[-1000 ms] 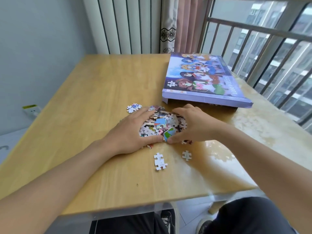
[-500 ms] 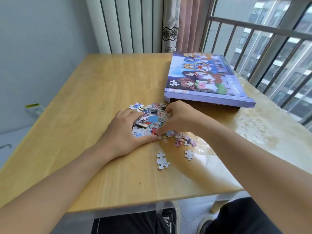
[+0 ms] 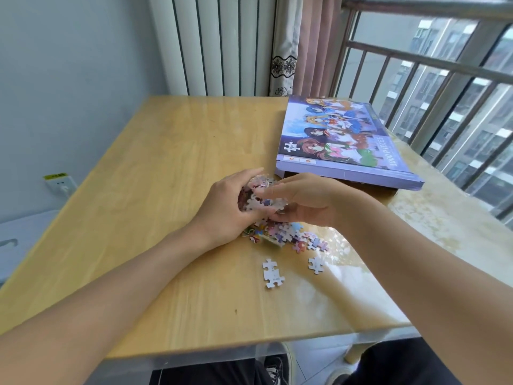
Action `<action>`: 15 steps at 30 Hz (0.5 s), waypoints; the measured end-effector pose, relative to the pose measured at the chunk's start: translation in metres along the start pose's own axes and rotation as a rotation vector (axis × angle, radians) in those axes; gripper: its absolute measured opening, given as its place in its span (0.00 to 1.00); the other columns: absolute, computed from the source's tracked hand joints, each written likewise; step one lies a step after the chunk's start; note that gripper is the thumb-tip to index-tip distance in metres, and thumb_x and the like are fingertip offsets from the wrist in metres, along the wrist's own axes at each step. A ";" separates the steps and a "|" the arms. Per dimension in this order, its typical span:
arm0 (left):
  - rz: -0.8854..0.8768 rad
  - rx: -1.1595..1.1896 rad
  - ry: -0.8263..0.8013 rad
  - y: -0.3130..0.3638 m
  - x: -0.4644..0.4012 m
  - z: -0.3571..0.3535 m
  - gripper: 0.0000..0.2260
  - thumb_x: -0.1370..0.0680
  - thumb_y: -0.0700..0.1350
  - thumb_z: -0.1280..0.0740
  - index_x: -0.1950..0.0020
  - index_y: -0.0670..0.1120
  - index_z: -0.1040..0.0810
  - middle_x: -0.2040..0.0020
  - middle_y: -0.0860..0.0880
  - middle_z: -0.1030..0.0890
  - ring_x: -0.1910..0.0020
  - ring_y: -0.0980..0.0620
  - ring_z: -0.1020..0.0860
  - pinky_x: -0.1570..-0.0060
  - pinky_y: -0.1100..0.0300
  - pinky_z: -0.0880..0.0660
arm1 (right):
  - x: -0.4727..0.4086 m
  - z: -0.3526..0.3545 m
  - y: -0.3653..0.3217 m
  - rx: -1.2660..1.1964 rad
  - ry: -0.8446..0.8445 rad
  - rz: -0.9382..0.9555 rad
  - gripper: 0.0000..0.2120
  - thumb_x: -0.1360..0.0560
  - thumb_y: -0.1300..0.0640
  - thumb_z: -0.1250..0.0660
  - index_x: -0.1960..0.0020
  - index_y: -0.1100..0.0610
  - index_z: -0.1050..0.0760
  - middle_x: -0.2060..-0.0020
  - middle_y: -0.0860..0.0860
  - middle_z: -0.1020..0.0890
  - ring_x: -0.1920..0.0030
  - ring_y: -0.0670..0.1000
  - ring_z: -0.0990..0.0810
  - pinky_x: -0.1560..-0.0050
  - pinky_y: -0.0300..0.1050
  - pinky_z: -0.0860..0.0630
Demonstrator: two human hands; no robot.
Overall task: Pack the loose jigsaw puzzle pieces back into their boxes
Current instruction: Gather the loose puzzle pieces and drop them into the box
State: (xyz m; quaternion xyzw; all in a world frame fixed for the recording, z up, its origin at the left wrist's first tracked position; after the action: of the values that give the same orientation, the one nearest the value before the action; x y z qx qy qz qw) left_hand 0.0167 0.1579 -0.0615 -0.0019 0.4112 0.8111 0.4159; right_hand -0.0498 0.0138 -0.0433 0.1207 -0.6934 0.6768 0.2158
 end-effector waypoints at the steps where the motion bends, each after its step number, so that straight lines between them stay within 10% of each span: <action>1: 0.009 0.014 -0.027 0.001 0.000 -0.001 0.35 0.29 0.54 0.23 0.25 0.51 0.31 0.38 0.52 0.20 0.47 0.59 0.22 0.44 0.65 0.26 | 0.001 -0.001 0.002 -0.057 -0.032 0.001 0.20 0.29 0.58 0.22 0.40 0.64 0.19 0.46 0.56 0.16 0.53 0.54 0.16 0.50 0.45 0.19; 8: -0.059 0.057 -0.069 0.015 -0.010 -0.015 0.45 0.30 0.57 0.25 0.19 0.50 0.43 0.35 0.55 0.21 0.44 0.61 0.22 0.44 0.76 0.33 | -0.004 0.007 0.014 -0.242 -0.011 -0.059 0.13 0.23 0.58 0.28 0.40 0.61 0.19 0.38 0.57 0.18 0.51 0.53 0.16 0.41 0.49 0.20; 15: -0.126 0.052 -0.037 0.019 -0.021 0.006 0.48 0.40 0.66 0.22 0.24 0.55 0.35 0.36 0.60 0.23 0.40 0.62 0.25 0.47 0.68 0.27 | 0.008 0.034 0.024 -0.336 0.102 -0.111 0.11 0.24 0.68 0.31 0.42 0.67 0.23 0.43 0.61 0.18 0.46 0.57 0.17 0.55 0.44 0.16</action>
State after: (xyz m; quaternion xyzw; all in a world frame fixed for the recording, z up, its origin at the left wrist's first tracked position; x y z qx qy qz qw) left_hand 0.0192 0.1414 -0.0377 -0.0020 0.4233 0.7723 0.4737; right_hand -0.0723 -0.0176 -0.0605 0.0867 -0.7770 0.5438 0.3050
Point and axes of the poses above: each hand's wrist, its own x-axis away from the middle knuckle, its own z-axis out of the back of the hand, y = z × x, the point moved 4 cm from there along -x, towards the middle knuckle
